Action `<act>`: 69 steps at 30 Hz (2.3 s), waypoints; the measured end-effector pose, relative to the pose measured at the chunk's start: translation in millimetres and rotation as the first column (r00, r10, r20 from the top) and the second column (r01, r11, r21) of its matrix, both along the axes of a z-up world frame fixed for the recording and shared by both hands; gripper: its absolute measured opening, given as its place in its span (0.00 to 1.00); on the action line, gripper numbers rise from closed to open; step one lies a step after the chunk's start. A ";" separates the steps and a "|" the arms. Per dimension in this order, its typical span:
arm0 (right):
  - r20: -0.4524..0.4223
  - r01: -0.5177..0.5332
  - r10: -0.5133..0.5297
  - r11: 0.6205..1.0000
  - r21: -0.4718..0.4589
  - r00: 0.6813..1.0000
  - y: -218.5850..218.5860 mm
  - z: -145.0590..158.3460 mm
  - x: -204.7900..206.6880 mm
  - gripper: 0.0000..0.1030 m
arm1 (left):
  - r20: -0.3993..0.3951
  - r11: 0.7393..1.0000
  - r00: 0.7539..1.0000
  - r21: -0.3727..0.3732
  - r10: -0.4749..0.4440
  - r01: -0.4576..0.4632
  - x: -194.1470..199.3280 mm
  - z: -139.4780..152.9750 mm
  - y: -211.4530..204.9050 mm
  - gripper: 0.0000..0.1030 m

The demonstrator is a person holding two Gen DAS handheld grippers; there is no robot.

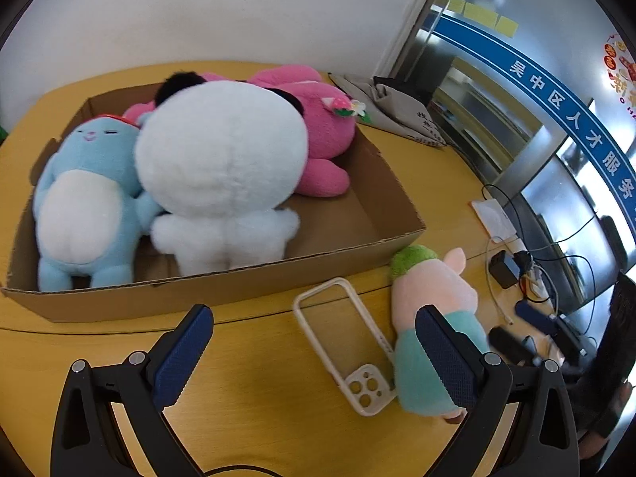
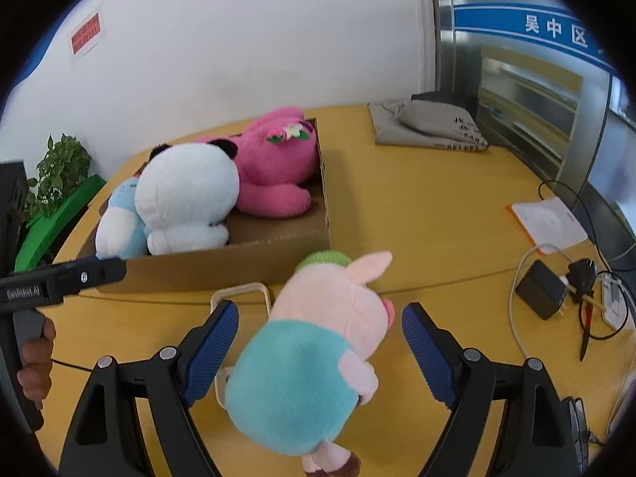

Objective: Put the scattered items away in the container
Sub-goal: 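Grasp the pink pig with the right tool while the left tool grips its head, then carry the pink pig into the box beside the panda with both tools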

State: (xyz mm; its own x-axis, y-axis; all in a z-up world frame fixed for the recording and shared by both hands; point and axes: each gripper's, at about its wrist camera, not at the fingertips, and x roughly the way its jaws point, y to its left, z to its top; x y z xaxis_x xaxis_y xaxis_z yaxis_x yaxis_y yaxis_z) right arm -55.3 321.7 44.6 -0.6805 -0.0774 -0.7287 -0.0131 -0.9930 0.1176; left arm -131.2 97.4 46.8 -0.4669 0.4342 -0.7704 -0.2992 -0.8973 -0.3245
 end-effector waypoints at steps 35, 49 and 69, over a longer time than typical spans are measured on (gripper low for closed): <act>0.009 -0.245 0.244 0.969 0.025 0.970 -38.7 -42.5 31.5 0.55 | 0.116 0.943 0.942 0.148 -0.315 0.297 3.5 -18.6 95.6 0.31; -0.118 -0.335 0.366 0.917 0.218 0.923 -65.8 36.1 -18.3 0.19 | -0.023 0.936 0.957 0.202 -0.290 0.288 -18.9 51.1 62.0 0.03; 0.124 -0.233 0.234 0.972 -0.026 0.964 11.0 -31.6 24.5 0.81 | 0.293 0.945 0.906 0.209 -0.306 0.252 -35.9 -61.0 118.4 0.89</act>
State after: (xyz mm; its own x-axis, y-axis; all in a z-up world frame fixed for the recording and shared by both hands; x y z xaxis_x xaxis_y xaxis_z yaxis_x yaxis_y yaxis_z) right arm -30.8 332.8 13.0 -0.5459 -0.2320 -0.8051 0.2038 -0.9688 0.1410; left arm -167.1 215.9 -14.3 -0.0512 0.6426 -0.7645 -0.3864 -0.7186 -0.5782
